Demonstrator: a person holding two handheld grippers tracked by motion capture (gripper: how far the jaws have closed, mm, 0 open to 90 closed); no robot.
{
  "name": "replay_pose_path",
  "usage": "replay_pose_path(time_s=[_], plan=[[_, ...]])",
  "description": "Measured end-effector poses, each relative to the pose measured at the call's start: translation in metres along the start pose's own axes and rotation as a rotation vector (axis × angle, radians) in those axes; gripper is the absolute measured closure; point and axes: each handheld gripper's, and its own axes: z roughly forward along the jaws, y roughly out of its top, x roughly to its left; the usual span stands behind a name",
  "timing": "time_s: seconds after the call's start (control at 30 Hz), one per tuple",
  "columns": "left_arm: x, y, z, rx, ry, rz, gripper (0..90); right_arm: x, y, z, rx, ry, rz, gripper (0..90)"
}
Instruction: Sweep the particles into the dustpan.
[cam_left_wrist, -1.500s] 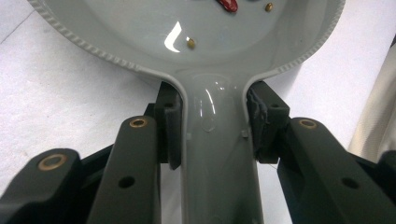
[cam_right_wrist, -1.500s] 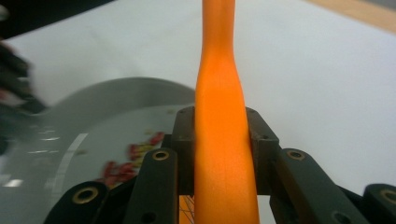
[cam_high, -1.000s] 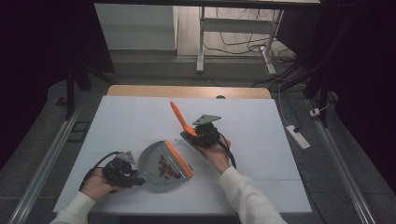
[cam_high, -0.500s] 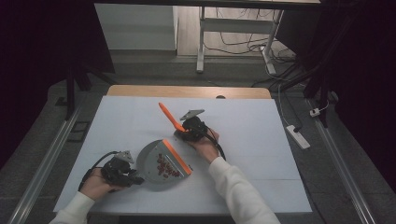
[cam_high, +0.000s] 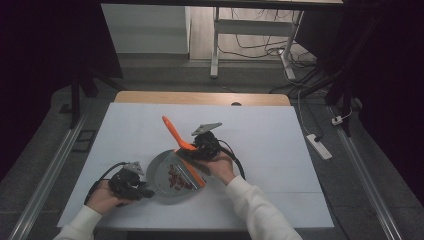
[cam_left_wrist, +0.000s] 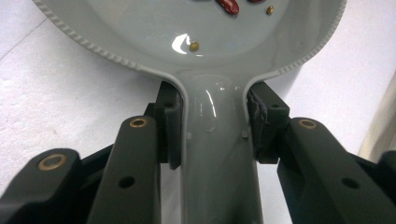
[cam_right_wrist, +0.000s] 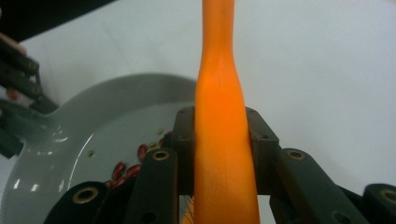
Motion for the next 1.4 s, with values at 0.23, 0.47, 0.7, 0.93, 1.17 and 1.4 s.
replay_pose_path(time_s=[0.23,0.47,0.7,0.93,1.17,1.4], plan=[[0.000,-0.001,-0.001,-0.009,-0.010,0.005,62.3,-0.012,-0.017,-0.032,-0.017,-0.119,0.023,70.5],[-0.004,-0.004,-0.005,-0.004,-0.025,0.016,62.3,-0.014,-0.046,-0.063,0.028,-0.179,0.021,70.5],[-0.009,-0.004,-0.005,0.001,-0.024,0.025,62.3,-0.014,-0.057,-0.067,0.054,-0.184,0.034,70.5],[-0.012,-0.003,-0.005,0.005,-0.023,0.026,62.3,-0.008,-0.060,-0.056,0.102,-0.186,0.031,70.5],[-0.014,-0.002,-0.002,0.011,-0.016,0.029,62.3,0.005,-0.059,-0.049,0.105,-0.154,-0.008,70.5],[-0.013,-0.002,-0.001,0.015,-0.021,0.027,62.4,0.010,-0.059,-0.048,0.106,-0.143,-0.007,70.4]])
